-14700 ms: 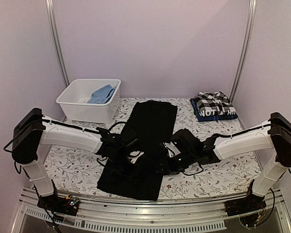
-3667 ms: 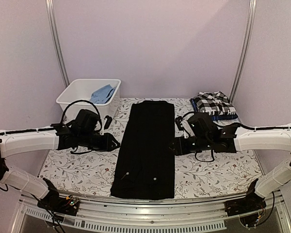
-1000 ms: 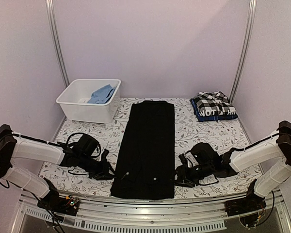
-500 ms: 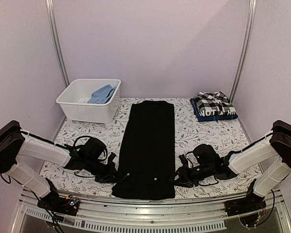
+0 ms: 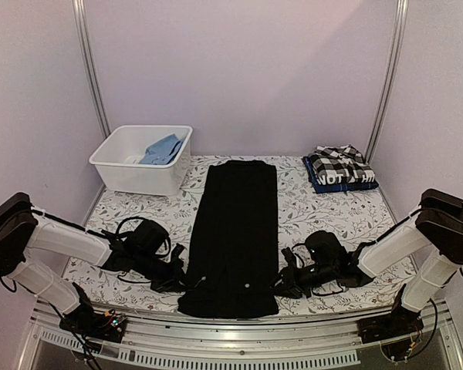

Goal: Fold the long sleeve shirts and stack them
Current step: Pick up the square-folded shirt from the center of the board.

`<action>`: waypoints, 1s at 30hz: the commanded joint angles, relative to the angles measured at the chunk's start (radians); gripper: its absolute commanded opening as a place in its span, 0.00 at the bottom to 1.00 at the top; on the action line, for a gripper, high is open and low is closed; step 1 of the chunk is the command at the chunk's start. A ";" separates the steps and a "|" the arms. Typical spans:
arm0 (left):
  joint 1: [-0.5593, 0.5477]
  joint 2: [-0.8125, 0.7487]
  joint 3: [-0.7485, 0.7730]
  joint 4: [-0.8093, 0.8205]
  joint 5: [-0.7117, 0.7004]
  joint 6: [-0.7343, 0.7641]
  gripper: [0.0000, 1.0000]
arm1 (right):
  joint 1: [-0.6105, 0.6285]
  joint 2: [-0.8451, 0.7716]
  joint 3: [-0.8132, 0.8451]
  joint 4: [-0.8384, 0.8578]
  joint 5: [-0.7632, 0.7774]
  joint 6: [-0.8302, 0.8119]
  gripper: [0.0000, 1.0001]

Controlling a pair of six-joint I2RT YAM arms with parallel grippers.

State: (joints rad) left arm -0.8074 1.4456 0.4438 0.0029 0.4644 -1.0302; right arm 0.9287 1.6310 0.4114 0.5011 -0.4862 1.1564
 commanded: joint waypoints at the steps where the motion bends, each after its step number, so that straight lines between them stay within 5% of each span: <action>1: -0.025 -0.026 -0.012 -0.019 0.016 -0.003 0.00 | -0.003 0.046 -0.029 0.000 -0.006 0.032 0.20; 10: -0.061 -0.060 0.008 -0.020 0.014 -0.029 0.00 | -0.004 -0.012 -0.065 0.003 -0.004 0.048 0.01; 30: 0.022 -0.093 0.184 -0.113 -0.035 -0.022 0.00 | -0.125 -0.124 0.076 -0.081 -0.011 0.022 0.00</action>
State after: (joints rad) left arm -0.8341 1.3357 0.5865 -0.1139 0.4374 -1.0592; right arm 0.8455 1.5017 0.4118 0.4290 -0.4892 1.2034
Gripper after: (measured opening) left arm 0.009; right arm 0.006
